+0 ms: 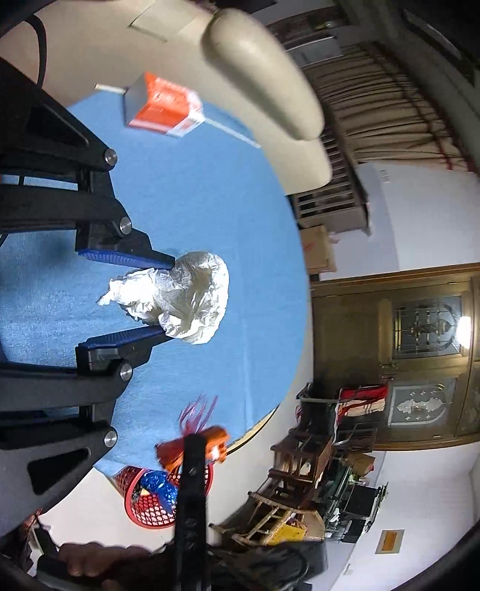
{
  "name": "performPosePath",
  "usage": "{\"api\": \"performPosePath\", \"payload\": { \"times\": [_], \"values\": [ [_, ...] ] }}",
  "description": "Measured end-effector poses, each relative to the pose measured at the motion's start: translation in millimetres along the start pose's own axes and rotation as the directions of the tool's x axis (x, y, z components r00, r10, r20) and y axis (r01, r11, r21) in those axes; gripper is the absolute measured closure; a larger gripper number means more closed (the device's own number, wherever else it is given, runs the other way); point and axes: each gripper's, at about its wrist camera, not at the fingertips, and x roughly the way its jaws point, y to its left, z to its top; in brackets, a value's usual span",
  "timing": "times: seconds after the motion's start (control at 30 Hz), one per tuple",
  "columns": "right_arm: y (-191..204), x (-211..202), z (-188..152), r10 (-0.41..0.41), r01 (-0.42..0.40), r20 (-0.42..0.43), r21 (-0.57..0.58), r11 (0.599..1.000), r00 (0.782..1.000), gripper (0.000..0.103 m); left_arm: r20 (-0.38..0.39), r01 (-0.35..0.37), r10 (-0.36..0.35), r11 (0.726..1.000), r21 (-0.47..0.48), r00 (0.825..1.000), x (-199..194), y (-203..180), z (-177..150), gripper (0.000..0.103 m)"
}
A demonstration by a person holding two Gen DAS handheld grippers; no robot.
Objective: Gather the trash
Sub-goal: 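Lift the orange wrapper and white tissue off the table with both tools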
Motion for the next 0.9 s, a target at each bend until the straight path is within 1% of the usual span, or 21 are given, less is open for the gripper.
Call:
{"api": "performPosePath", "payload": {
  "times": [0.2, 0.4, 0.53, 0.9],
  "values": [
    [9, -29, -14, 0.038, -0.036, 0.043, -0.042, 0.998, 0.998, 0.067, 0.056, -0.063, 0.062, 0.998, 0.021, 0.997, -25, -6, 7, 0.07],
    [13, -47, -27, 0.066, -0.06, 0.081, -0.072, 0.996, 0.995, 0.067, 0.09, -0.098, 0.093, 0.994, 0.047, 0.992, -36, -16, 9, 0.07],
    [12, -53, -33, 0.048, -0.04, 0.099, -0.086, 0.995, 0.994, 0.067, 0.092, -0.105, 0.1, 0.993, 0.054, 0.991, -37, -21, 12, 0.07],
    [1, -61, -39, 0.041, -0.035, 0.102, -0.056, 0.998, 0.994, 0.067, 0.071, -0.111, 0.106, 0.992, 0.067, 0.992, -28, -32, 17, 0.07]
  ]
}}
